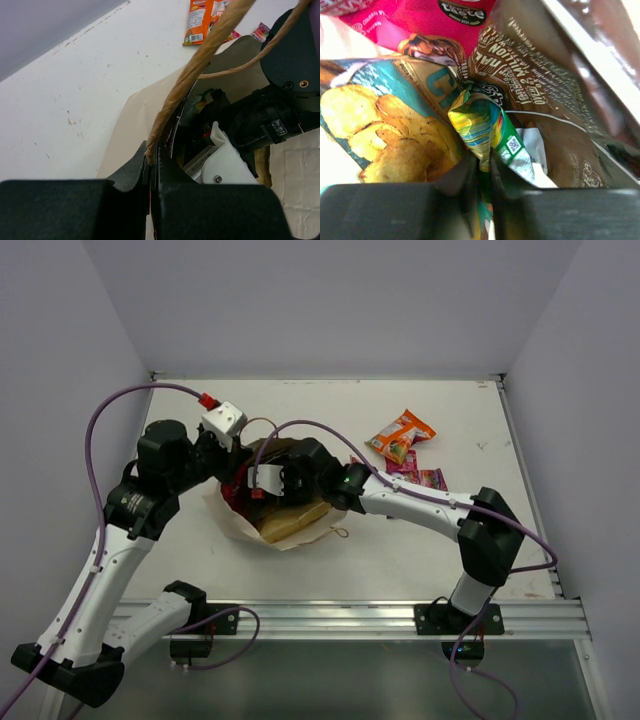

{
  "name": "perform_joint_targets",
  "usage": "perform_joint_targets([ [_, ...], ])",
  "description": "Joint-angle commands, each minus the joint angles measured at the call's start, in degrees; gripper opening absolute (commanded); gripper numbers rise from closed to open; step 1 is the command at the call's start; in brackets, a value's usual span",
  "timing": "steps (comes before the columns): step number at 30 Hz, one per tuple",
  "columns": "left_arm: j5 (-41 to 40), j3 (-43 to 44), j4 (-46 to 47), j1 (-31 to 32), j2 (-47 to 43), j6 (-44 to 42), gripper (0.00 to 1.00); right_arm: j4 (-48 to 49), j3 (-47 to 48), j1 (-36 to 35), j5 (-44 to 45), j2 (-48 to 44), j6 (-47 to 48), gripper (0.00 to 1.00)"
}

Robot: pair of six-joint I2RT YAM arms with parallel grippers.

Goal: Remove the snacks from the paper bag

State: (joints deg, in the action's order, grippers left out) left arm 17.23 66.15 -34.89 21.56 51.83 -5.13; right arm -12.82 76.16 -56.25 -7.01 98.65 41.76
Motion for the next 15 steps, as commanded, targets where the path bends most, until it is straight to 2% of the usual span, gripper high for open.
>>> perform_joint_targets([
  [1, 0.6, 2.3, 2.9, 0.3, -0.1, 0.6, 0.00, -0.7, 1.0, -0.4, -0.2, -2.6, -0.6, 0.09],
  [2, 0.4, 2.2, 3.0, 0.3, -0.1, 0.5, 0.00, -1.5, 1.1, -0.6, -0.8, -3.7, -0.9, 0.01],
  [3, 0.3, 2.1, 3.0, 0.4, 0.0, 0.5, 0.00, -1.8, 1.0, -1.1, -1.4, -6.5, -1.1, 0.00],
  [9, -1.0, 1.9, 3.0, 0.3, 0.8, 0.9, 0.00, -7.0, 3.1, -2.4, -6.7, -16.8, -3.1, 0.00],
  [15, -2.1, 2.0, 3.1, 0.3, 0.8, 0.7, 0.00, -5.6, 2.2, -2.4, -11.7, -31.0, -7.6, 0.00],
])
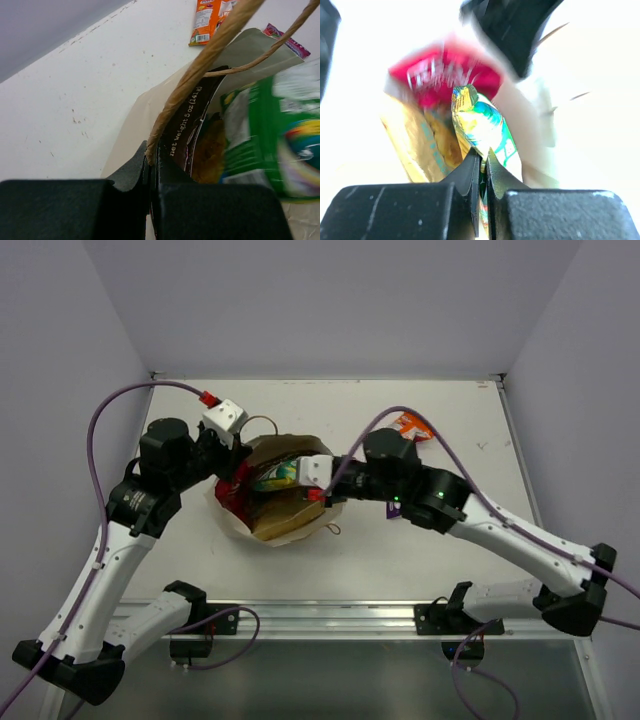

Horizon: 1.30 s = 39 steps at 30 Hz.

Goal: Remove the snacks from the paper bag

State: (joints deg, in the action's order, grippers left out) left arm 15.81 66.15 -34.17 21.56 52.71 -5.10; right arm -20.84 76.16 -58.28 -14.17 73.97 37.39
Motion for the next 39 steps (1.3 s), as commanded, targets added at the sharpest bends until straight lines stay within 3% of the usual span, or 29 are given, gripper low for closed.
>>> perform_joint_targets([
  [1, -0.8, 2.0, 2.4, 0.3, 0.1, 0.8, 0.00, 2.3, 2.3, -0.3, -5.6, -8.8, -4.1, 0.00],
  [4, -1.4, 1.8, 2.4, 0.3, 0.3, 0.8, 0.00, 3.4, 1.5, -0.3, -4.6, -12.6, -7.6, 0.00],
  [7, -2.1, 1.5, 2.4, 0.3, 0.1, 0.8, 0.00, 5.1, 0.7, -0.1, 2.5, -17.3, -10.4, 0.00],
  [11, -2.7, 1.4, 2.4, 0.3, 0.2, 0.8, 0.00, 10.6, -3.4, 2.7, 22.5, -21.8, -12.5, 0.00],
  [14, -3.4, 1.4, 2.5, 0.3, 0.4, 0.9, 0.00, 11.8, -5.8, 11.1, 28.2, -21.8, -16.9, 0.00],
  [18, -3.7, 1.5, 2.5, 0.3, 0.0, 0.8, 0.00, 14.7, -12.1, 27.8, 33.5, -20.3, -23.8, 0.00],
  [23, -3.7, 2.0, 2.4, 0.3, -0.2, 0.5, 0.00, 18.6, -18.1, 42.6, 33.1, -13.3, -28.6, 0.00],
  [30, -3.2, 2.1, 2.4, 0.3, -0.1, 0.5, 0.00, 31.5, -19.2, 51.9, 38.6, 2.6, -28.7, 0.00],
  [33, -3.1, 2.1, 2.3, 0.3, -0.2, 0.4, 0.00, 30.2, -15.2, 52.3, 39.4, 9.7, -26.8, 0.20],
  [34, -3.2, 2.0, 2.3, 0.3, -0.3, 0.3, 0.00, 25.8, -12.6, 52.2, 37.7, 10.6, -27.0, 0.31],
  [35, -3.3, 2.0, 2.3, 0.2, -0.3, 0.3, 0.00, 23.5, -11.6, 52.0, 33.1, 10.7, -28.2, 0.47],
  [39, -3.0, 1.8, 2.3, 0.3, -0.2, 0.3, 0.00, 18.8, -12.5, 48.6, 20.6, 2.9, -28.0, 0.60],
])
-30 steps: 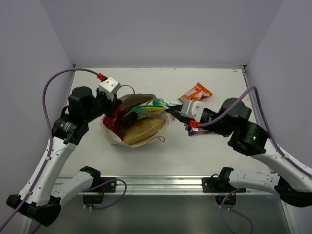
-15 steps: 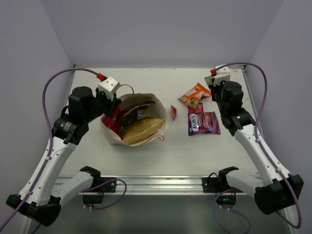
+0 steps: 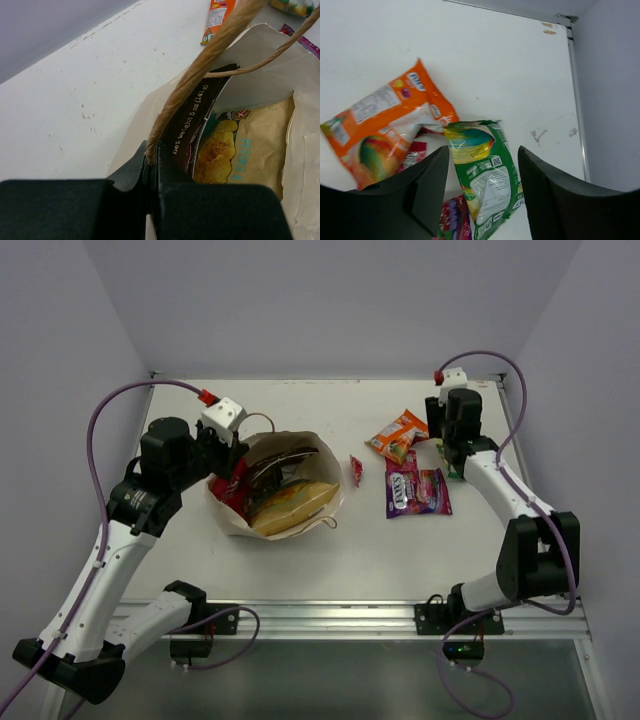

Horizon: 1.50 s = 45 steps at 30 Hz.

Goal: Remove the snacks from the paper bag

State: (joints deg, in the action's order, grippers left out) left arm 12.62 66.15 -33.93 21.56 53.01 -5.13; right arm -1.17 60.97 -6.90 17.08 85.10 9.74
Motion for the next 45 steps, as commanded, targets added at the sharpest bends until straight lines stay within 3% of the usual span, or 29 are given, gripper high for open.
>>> perform_joint_targets([
  [1, 0.5, 1.7, 1.9, 0.3, -0.5, 0.1, 0.00, -1.6, 1.3, -4.0, -13.7, -10.6, 0.5, 0.62],
  [7, 0.6, 2.0, 1.8, 0.3, -0.3, -0.5, 0.00, -7.0, 0.4, -20.6, -34.3, -24.7, 12.1, 0.73],
  [9, 0.5, 1.9, 1.7, 0.3, 0.1, -0.2, 0.00, -8.9, 2.1, -26.3, -37.8, -25.7, 14.2, 0.85],
  [14, -0.1, 2.1, 1.7, 0.3, 0.1, 0.0, 0.00, -16.1, 10.7, -38.7, -41.5, -21.0, 20.5, 0.88],
  [23, -0.2, 3.3, 0.4, 0.4, -0.3, 0.7, 0.00, -22.3, 22.3, -45.6, -38.1, -3.8, 28.7, 0.89],
  [33, 0.7, 3.5, 0.4, 0.3, -0.5, 0.6, 0.00, -23.7, 28.6, -45.8, -33.0, 8.5, 32.4, 0.86],
  [36, 0.7, 3.3, 0.4, 0.3, -0.5, 0.6, 0.00, -24.1, 30.9, -45.9, -31.1, 11.9, 32.3, 0.81],
  [39, 0.5, 3.0, 0.4, 0.4, -0.8, 0.6, 0.00, -25.7, 32.1, -46.0, -31.8, 13.9, 32.4, 0.67],
  [42, -0.1, 2.9, 0.4, 0.3, -0.8, 0.6, 0.00, -26.0, 32.1, -46.4, -32.6, 13.5, 32.3, 0.40],
  [43, -0.1, 2.9, 0.5, 0.3, -0.8, 0.7, 0.00, -26.2, 32.2, -46.5, -33.0, 12.7, 32.3, 0.21],
  [45, -0.1, 3.0, 0.5, 0.3, -0.8, 1.0, 0.00, -26.8, 32.3, -46.9, -34.0, 11.4, 32.2, 0.06],
])
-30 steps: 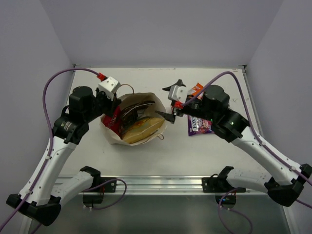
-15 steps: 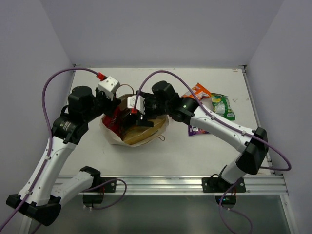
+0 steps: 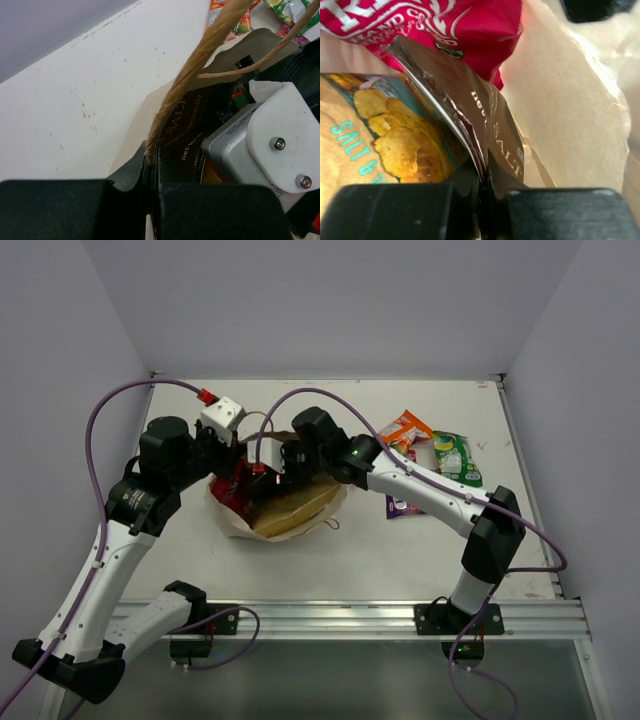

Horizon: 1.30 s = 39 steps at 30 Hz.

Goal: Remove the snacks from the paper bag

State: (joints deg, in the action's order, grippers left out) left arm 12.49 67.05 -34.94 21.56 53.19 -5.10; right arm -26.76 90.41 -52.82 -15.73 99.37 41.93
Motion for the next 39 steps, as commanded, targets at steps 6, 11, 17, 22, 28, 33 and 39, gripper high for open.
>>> perform_joint_targets([
  [6, -0.8, 2.1, 1.6, 0.3, -0.9, 1.2, 0.00, -1.4, 3.8, -3.7, -3.7, -12.5, -0.7, 0.00],
  [11, -1.9, 2.1, 1.5, 0.3, -1.1, 1.2, 0.00, 2.1, 3.3, -4.4, -7.6, -21.8, -3.3, 0.00],
  [17, -3.9, 2.0, 1.2, 0.3, -0.9, 1.3, 0.00, 7.4, 1.7, -4.4, -7.1, -31.8, -7.8, 0.00],
  [22, -6.8, 2.0, 0.8, 0.3, -0.5, 1.4, 0.00, 12.5, 1.0, -4.3, -2.9, -37.9, -12.0, 0.00],
  [28, -13.9, 2.5, -0.9, 0.3, -0.4, 2.3, 0.00, 14.5, 5.6, 1.9, 11.4, -37.5, -15.1, 0.00],
  [33, -19.2, 2.8, -2.0, 0.3, -0.7, 1.9, 0.00, 14.5, 12.7, 17.4, 8.3, -33.3, -24.7, 0.00],
  [39, -23.3, 5.4, -2.9, 0.3, -0.2, 1.1, 0.00, 13.9, 17.6, 24.9, 9.4, -21.0, -23.9, 0.00],
])
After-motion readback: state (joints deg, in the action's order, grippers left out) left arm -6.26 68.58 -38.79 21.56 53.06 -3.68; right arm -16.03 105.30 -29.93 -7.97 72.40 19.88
